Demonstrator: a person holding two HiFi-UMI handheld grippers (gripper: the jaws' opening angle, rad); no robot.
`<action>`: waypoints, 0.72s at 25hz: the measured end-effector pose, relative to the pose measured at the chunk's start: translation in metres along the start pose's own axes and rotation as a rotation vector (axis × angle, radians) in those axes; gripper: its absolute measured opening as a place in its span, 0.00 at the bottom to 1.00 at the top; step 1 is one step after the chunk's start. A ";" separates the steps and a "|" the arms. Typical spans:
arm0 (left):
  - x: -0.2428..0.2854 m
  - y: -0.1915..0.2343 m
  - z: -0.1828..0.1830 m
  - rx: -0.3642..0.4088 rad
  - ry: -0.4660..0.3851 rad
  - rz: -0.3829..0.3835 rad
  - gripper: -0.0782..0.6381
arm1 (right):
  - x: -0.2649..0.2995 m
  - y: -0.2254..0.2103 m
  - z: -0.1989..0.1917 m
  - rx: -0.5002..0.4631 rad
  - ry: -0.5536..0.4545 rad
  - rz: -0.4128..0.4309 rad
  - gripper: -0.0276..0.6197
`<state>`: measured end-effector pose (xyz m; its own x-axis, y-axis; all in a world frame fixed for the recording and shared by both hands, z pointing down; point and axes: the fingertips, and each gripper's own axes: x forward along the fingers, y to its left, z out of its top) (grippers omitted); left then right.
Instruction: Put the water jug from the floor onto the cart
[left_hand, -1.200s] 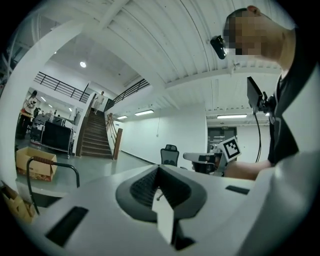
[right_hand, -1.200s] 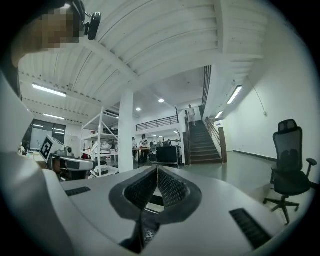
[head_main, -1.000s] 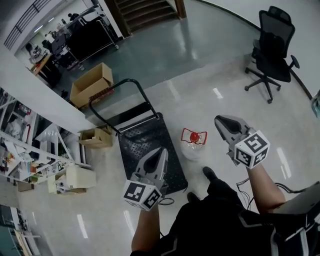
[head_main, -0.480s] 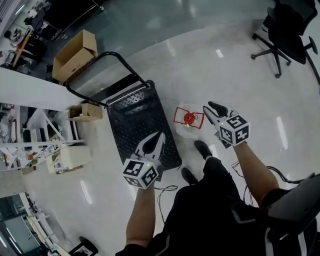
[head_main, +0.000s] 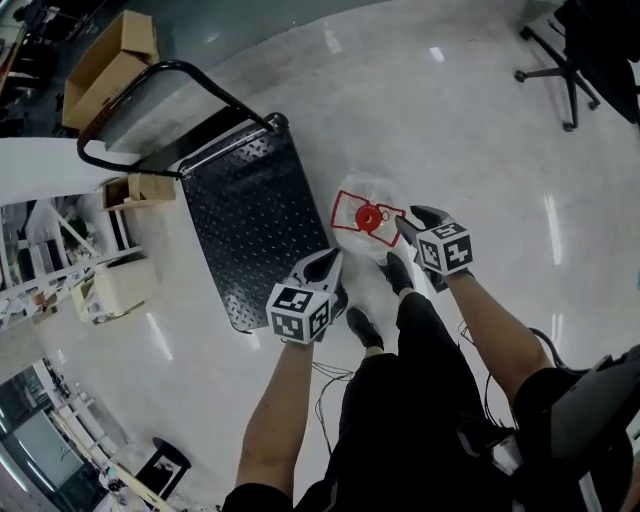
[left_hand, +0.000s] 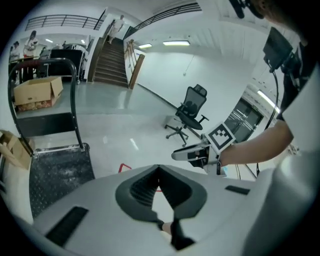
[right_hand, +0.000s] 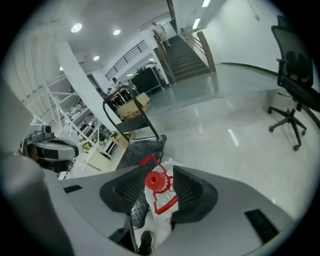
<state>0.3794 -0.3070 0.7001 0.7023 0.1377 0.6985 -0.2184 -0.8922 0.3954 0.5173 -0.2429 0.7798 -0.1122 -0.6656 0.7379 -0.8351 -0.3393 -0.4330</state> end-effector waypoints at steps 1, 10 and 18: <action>0.009 0.005 -0.008 -0.016 0.020 0.000 0.11 | 0.011 -0.009 -0.009 0.031 0.023 -0.010 0.28; 0.069 0.030 -0.084 -0.168 0.174 0.010 0.11 | 0.080 -0.043 -0.086 0.090 0.174 -0.065 0.30; 0.079 0.028 -0.114 -0.128 0.227 -0.008 0.11 | 0.105 -0.070 -0.114 0.241 0.194 -0.088 0.32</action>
<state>0.3520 -0.2718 0.8341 0.5369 0.2503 0.8056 -0.3074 -0.8313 0.4632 0.5032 -0.2132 0.9465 -0.1656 -0.4955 0.8527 -0.6970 -0.5529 -0.4566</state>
